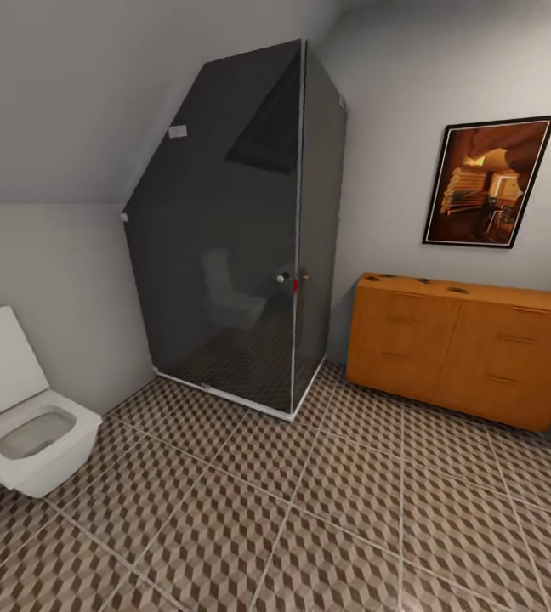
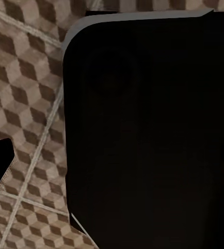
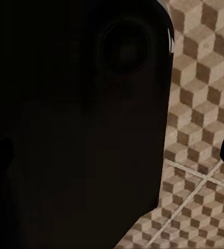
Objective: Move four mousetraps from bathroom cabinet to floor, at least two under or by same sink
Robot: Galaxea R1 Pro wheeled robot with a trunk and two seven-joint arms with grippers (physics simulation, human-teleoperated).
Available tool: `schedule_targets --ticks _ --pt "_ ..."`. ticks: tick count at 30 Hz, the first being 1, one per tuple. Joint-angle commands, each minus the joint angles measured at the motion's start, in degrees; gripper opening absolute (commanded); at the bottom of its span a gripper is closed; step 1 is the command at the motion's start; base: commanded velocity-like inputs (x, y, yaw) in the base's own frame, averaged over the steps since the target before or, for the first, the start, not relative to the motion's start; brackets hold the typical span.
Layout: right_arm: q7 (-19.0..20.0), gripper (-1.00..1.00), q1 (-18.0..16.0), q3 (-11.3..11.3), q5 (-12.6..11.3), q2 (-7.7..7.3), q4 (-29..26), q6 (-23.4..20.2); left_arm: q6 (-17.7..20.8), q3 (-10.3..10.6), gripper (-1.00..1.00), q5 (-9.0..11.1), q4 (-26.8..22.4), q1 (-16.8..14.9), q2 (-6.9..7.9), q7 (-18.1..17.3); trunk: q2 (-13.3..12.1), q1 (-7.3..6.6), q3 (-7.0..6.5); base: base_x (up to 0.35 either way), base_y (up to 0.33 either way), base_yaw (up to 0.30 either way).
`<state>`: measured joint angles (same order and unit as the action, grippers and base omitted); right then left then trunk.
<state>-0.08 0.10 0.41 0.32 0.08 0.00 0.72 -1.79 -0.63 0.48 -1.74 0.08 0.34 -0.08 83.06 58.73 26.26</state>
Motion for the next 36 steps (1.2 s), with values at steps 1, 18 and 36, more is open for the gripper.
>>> schedule_targets --ticks 1,18,36 --pt "0.0 1.0 0.0 0.0 0.0 0.01 0.0 0.1 -0.1 0.0 1.0 0.0 0.0 0.0 -0.02 0.0 0.0 0.0 0.04 0.0 0.0 -0.295" --pt "0.0 1.0 0.0 0.0 0.0 0.01 0.0 0.1 -0.1 0.0 1.0 0.0 0.0 0.0 -0.07 0.0 0.0 0.0 0.04 0.163 0.0 -0.295" --pt "0.0 1.0 0.0 0.0 0.1 0.01 0.0 0.1 -0.1 0.0 1.0 0.0 0.0 0.0 -0.07 0.0 0.0 0.0 0.04 0.317 0.0 -0.294"
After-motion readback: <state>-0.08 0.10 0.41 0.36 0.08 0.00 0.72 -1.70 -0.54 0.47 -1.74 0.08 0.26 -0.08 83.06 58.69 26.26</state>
